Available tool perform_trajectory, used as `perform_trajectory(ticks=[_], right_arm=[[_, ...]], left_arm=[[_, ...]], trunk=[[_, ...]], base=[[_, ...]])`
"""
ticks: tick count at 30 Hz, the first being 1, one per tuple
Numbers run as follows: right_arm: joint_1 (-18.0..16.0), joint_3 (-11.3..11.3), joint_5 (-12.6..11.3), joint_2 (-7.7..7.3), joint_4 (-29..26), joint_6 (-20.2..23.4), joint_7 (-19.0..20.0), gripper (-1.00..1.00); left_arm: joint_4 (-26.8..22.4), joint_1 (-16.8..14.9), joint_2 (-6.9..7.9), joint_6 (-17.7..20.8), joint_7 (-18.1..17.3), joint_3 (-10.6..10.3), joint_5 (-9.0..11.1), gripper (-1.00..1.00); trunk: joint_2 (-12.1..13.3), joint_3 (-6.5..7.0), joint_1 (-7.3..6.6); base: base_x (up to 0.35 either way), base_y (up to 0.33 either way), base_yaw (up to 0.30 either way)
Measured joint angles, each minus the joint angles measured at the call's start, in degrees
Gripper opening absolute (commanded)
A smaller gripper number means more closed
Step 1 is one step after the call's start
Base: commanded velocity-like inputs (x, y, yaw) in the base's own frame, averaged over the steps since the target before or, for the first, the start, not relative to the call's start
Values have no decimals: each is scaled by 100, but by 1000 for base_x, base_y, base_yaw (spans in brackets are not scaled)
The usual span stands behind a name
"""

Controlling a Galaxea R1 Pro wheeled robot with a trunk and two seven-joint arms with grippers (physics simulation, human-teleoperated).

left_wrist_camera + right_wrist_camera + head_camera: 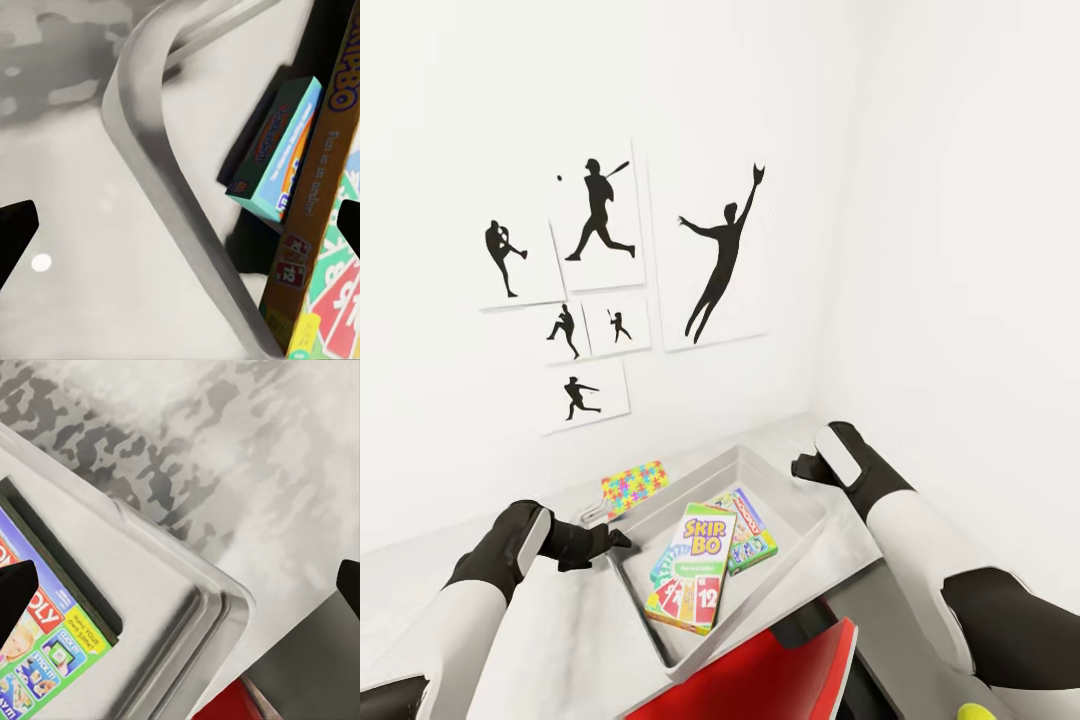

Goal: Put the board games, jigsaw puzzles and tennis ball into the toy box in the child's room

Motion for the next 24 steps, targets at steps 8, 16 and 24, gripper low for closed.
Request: perform_trajectory(ticks=[8, 16, 24], right_arm=[[0, 4, 9, 8, 753, -408, 34, 100], [-1, 25, 18, 4, 919, -546, 259, 100], [17, 26, 13, 11, 945, -674, 318, 100]], left_arm=[[-3, 0, 2, 0, -1, 0, 0, 100], [-4, 0, 3, 0, -1, 0, -1, 100], [-4, 0, 3, 0, -1, 0, -1, 100]], trunk=[[0, -35, 0], [0, -73, 0], [0, -111, 0]], base=[[0, 0, 0], [0, 0, 0], [0, 0, 0]])
